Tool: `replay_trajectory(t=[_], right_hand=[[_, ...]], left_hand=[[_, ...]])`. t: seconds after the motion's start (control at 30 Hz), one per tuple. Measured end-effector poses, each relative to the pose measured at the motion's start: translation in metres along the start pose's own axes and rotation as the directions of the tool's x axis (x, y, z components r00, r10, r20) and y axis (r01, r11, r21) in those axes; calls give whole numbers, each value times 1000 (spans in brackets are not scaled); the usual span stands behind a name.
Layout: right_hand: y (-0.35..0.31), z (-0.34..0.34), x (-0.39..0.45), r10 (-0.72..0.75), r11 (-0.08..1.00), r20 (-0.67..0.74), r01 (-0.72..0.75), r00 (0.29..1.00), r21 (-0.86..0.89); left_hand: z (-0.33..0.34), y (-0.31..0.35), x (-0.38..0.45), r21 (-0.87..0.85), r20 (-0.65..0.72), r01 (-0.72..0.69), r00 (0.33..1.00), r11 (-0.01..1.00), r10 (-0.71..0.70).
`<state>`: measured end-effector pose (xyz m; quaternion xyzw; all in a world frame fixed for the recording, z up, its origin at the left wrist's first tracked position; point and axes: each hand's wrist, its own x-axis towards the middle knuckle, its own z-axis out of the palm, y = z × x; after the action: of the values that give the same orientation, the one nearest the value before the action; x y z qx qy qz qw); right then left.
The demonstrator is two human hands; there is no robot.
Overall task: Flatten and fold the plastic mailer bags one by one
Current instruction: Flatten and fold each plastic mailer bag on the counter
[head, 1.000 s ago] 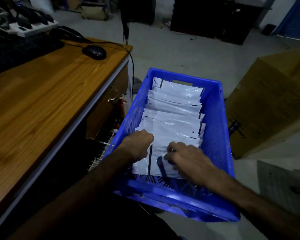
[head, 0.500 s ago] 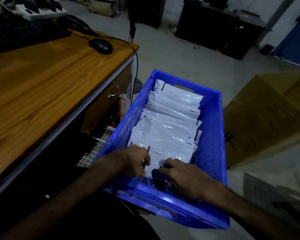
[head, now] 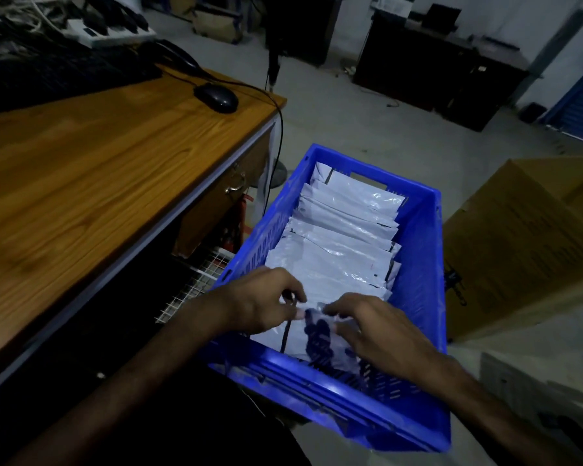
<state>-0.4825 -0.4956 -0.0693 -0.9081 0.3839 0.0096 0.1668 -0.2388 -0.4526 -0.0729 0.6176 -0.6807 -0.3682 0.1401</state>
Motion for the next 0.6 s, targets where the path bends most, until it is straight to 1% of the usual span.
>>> replay_trajectory(t=[0.07, 0.13, 0.23, 0.3, 0.37, 0.43, 0.5, 0.6], right_hand=[[-5, -10, 7, -9, 998, -106, 15, 994, 64], [-16, -22, 17, -54, 989, -206, 81, 977, 123], [-47, -43, 35, -156, 955, -328, 227, 932, 190], [-79, -56, 49, -266, 913, -389, 360, 882, 192], [-117, -64, 64, -385, 850, -430, 495, 817, 179], [-158, -67, 80, -497, 774, -432, 610, 753, 172], [-199, -64, 93, -607, 676, -411, 713, 680, 183], [-268, -53, 106, -746, 519, -371, 832, 554, 197]], left_hand=[[-9, 3, -19, -151, -168, -78, 984, 985, 52], [-21, 7, -46, -231, -342, -160, 937, 960, 74], [-43, 4, -97, -309, -524, -210, 852, 928, 18], [-55, -10, -137, -333, -609, -177, 790, 926, -68], [-65, -27, -179, -301, -707, -113, 693, 947, -142], [-72, -39, -224, -310, -782, -50, 581, 950, -225], [-74, -49, -273, -295, -848, 29, 454, 955, -276], [-66, -68, -347, -271, -917, 198, 245, 942, -315]])
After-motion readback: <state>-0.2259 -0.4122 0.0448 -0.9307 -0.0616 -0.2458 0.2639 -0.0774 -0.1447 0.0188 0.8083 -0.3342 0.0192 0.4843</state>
